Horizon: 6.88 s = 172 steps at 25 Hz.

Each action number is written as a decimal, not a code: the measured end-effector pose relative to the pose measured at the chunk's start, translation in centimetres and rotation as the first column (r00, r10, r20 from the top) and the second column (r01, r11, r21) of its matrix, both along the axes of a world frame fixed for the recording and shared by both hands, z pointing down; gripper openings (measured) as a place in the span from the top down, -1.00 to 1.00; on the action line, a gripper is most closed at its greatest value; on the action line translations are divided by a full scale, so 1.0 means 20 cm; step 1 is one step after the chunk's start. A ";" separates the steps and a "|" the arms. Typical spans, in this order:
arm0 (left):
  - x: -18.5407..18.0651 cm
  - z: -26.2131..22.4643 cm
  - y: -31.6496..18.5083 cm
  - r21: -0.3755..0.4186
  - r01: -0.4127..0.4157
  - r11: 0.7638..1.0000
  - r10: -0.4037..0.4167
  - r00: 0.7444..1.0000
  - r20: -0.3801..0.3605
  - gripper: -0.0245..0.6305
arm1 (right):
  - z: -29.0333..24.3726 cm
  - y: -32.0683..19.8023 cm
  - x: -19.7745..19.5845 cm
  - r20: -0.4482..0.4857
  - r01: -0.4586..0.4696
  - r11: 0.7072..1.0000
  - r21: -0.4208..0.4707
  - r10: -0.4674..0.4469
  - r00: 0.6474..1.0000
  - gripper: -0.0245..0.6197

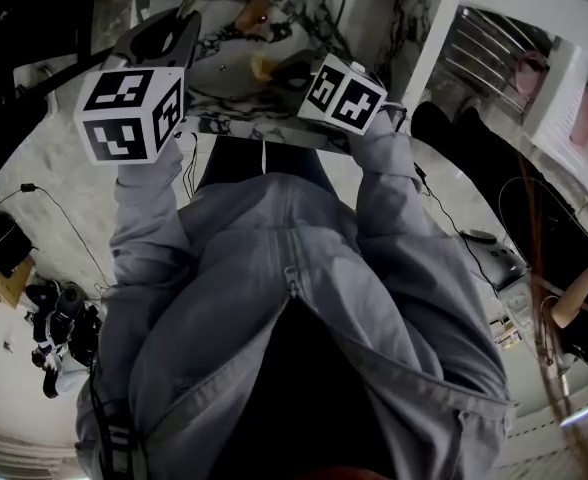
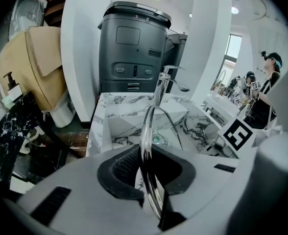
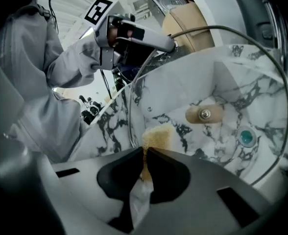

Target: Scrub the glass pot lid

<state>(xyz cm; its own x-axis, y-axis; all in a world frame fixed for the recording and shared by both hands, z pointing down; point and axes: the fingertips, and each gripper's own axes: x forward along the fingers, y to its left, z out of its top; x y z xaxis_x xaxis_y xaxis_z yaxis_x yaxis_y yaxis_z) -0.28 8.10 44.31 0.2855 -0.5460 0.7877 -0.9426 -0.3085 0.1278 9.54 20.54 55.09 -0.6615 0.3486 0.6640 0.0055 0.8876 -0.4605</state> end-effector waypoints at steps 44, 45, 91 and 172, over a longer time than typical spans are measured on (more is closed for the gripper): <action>-0.50 -0.46 -0.74 0.109 -0.461 0.880 0.390 0.836 0.387 0.71 | -0.52 -2.34 -0.30 -0.336 0.033 0.758 0.651 0.250 0.908 0.79; -0.50 -0.46 -0.74 0.109 -0.464 0.879 0.392 0.834 0.388 0.71 | -0.50 -2.37 -0.30 -0.348 0.045 0.755 0.654 0.248 0.904 0.79; -0.40 -0.53 -0.46 0.088 -0.628 0.773 0.531 0.717 0.451 0.71 | -0.86 -1.15 -0.68 -0.278 0.398 0.778 0.487 -0.294 0.915 0.34; -0.21 0.32 -1.02 -0.208 -0.676 0.707 0.588 0.725 -0.359 0.36 | -0.63 -1.42 -0.10 -0.337 0.270 0.473 0.839 0.062 0.939 0.35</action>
